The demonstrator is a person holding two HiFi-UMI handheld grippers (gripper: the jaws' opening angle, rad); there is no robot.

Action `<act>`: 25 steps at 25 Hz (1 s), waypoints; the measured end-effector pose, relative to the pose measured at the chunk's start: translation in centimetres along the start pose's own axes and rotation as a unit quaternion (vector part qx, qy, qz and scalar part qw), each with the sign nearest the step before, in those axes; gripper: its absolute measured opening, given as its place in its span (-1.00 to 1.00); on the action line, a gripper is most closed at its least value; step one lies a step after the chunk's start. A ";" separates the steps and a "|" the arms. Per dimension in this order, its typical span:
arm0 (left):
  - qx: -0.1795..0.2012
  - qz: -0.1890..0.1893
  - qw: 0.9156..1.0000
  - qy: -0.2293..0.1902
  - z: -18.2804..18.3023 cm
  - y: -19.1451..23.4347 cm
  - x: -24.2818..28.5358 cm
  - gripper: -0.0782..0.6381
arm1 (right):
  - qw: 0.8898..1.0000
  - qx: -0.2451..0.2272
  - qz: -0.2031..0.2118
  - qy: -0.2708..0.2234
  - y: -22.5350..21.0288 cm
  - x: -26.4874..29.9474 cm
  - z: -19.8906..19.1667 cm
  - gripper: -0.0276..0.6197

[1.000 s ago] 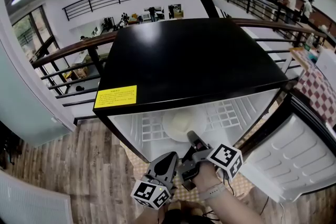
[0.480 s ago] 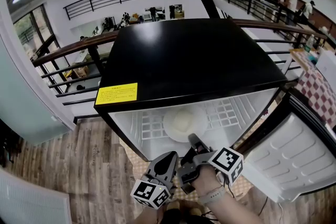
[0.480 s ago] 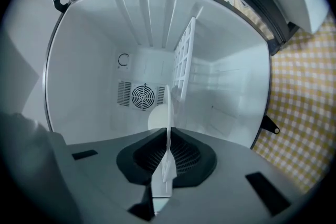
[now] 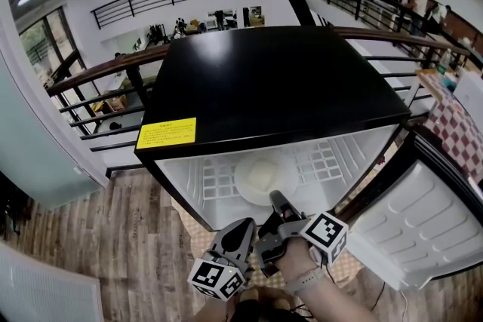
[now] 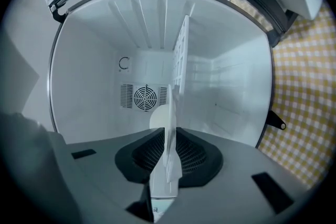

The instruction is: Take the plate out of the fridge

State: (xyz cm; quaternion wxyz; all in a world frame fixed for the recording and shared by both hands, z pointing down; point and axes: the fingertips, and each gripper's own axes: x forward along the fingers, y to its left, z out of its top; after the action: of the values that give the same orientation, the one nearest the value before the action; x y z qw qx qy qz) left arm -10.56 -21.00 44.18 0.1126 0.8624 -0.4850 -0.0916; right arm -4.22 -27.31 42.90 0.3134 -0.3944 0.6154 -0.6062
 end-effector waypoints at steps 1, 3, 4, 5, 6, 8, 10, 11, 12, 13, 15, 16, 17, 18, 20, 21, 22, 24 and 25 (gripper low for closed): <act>0.000 0.000 1.000 0.000 0.0 0.0 0.0 -0.75 | 1.000 0.001 0.001 0.001 -0.1 0.1 0.0 -0.76; 0.000 0.001 1.000 0.001 -0.1 0.1 -0.1 -0.75 | 1.000 0.003 0.005 0.001 -0.2 0.4 0.0 -0.76; 0.000 0.001 1.000 0.002 -0.2 0.1 -0.1 -0.75 | 1.000 0.005 0.007 0.001 -0.2 0.5 0.0 -0.76; -0.001 0.002 1.000 0.002 -0.2 0.2 -0.1 -0.75 | 1.000 0.006 0.007 0.001 -0.2 0.6 0.1 -0.76; -0.001 0.002 1.000 0.003 -0.3 0.2 -0.2 -0.75 | 1.000 0.009 0.008 0.000 -0.3 0.7 0.3 -0.76; -0.001 0.003 1.000 0.003 -0.3 0.1 -0.3 -0.75 | 1.000 0.012 0.009 -0.002 -0.5 0.8 0.6 -0.76; -0.002 0.003 1.000 0.004 -0.4 0.1 -0.3 -0.75 | 1.000 0.017 0.012 -0.001 -0.7 0.9 0.8 -0.76; -0.003 0.003 1.000 0.004 -0.4 0.1 -0.3 -0.75 | 1.000 0.020 0.014 0.000 -0.7 0.9 0.8 -0.76; -0.004 0.003 1.000 0.004 -0.4 0.2 -0.3 -0.75 | 1.000 0.022 0.017 0.001 -0.7 0.9 0.8 -0.76; -0.005 0.003 1.000 0.005 -0.4 0.1 -0.3 -0.75 | 1.000 0.024 0.020 0.003 -0.7 1.0 0.8 -0.76; -0.005 0.003 1.000 0.006 -0.5 0.0 -0.3 -0.75 | 0.999 0.030 0.023 0.005 -0.7 1.0 0.9 -0.76; -0.006 0.002 1.000 0.006 -0.5 -0.1 -0.3 -0.75 | 0.999 0.033 0.024 0.006 -0.7 0.9 0.9 -0.76; -0.005 0.002 1.000 0.007 -0.6 -0.1 -0.3 -0.75 | 0.999 0.035 0.025 0.008 -0.7 0.9 0.8 -0.76; -0.005 0.002 1.000 0.007 -0.6 -0.2 -0.3 -0.75 | 0.999 0.037 0.026 0.009 -0.6 0.8 0.8 -0.76; -0.005 0.001 1.000 0.008 -0.7 -0.3 -0.4 -0.75 | 0.999 0.037 0.031 0.009 -0.5 0.7 0.8 -0.76; -0.005 0.002 1.000 0.008 -0.7 -0.3 -0.4 -0.75 | 0.999 0.038 0.034 0.009 -0.5 0.6 0.8 -0.76; -0.005 0.002 1.000 0.008 -0.7 -0.3 -0.4 -0.75 | 0.999 0.038 0.037 0.009 -0.4 0.5 0.8 -0.76; -0.004 0.004 1.000 0.008 -0.8 -0.2 -0.5 -0.75 | 0.998 0.040 0.039 0.008 -0.6 0.4 0.7 -0.76; -0.003 0.005 1.000 0.007 -0.8 -0.2 -0.6 -0.75 | 0.998 0.043 0.039 0.008 -0.7 0.3 0.7 -0.76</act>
State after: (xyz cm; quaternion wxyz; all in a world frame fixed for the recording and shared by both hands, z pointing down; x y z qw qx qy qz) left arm -10.52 -20.31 44.91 0.1195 0.8602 -0.4882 -0.0863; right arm -3.67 -27.86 43.56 0.3488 -0.3512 0.6065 -0.6222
